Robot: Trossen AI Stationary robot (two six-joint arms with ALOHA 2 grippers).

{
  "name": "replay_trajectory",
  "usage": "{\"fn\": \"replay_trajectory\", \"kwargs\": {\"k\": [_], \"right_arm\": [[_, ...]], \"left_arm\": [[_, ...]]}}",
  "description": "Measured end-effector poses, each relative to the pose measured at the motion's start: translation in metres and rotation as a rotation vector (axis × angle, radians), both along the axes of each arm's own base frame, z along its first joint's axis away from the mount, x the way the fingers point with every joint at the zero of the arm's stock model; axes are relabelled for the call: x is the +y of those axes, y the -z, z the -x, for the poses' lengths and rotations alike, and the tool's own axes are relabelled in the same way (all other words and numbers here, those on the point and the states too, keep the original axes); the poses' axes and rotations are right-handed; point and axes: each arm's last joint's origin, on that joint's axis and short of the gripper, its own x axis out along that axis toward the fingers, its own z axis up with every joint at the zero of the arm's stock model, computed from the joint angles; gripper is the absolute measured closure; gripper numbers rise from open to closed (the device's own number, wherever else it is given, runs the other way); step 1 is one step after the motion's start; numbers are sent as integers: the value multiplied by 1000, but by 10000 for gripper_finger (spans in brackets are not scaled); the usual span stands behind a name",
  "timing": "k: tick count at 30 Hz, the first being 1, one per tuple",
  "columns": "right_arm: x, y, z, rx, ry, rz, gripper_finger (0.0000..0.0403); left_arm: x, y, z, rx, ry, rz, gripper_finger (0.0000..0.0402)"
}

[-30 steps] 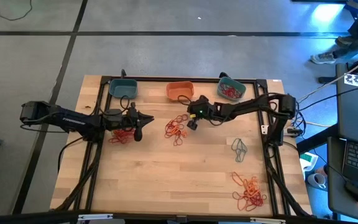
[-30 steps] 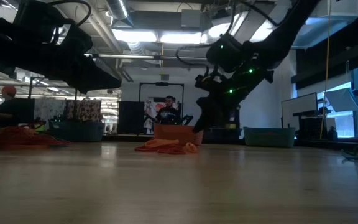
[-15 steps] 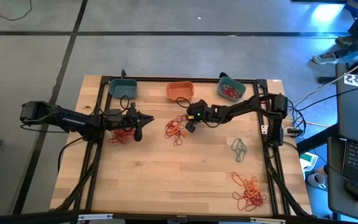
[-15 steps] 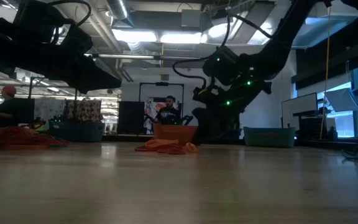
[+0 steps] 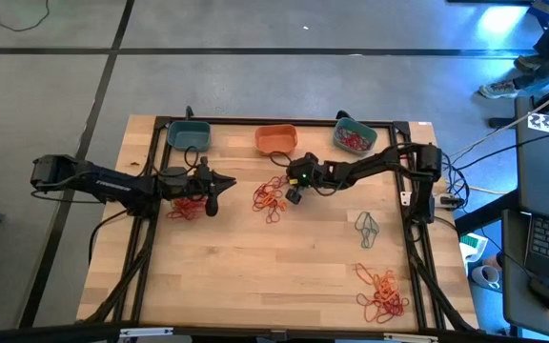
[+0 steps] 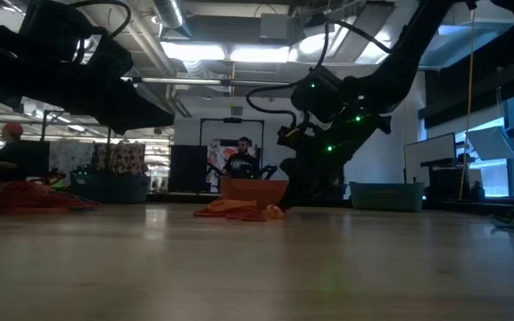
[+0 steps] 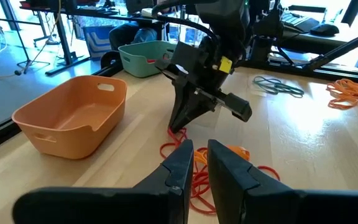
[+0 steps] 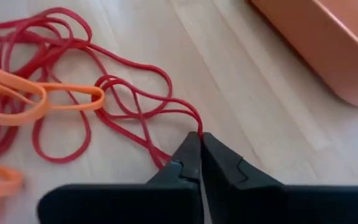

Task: Sort rubber bands into baskets
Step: Put the red rubber band into the green bin

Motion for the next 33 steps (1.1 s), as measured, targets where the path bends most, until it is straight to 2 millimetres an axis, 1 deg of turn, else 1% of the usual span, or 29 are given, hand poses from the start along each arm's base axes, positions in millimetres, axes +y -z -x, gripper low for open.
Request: {"fn": "replay_trajectory", "kwargs": {"k": [2, 4, 9, 13, 20, 26, 33], "right_arm": [[0, -2, 1, 11, 10, 17, 389], [0, -5, 4, 25, 18, 34, 396], [9, -30, 9, 31, 30, 103, 395], [16, -43, 18, 94, 74, 168, 400], [19, -62, 31, 142, 154, 263, 396], [20, -82, 49, 194, 207, 312, 396], [21, -108, 75, 248, 266, 365, 396]], "left_arm": [[0, 0, 0, 0, 0, 0, 356], [0, 0, 0, 0, 0, 0, 356], [0, 0, 0, -2, -1, 6, 356], [0, 0, 0, -2, -2, 12, 356], [0, 0, 0, 0, -1, 7, 356], [0, 0, 0, -2, -1, 6, 356], [0, 0, 0, -2, -1, 7, 356]]}}
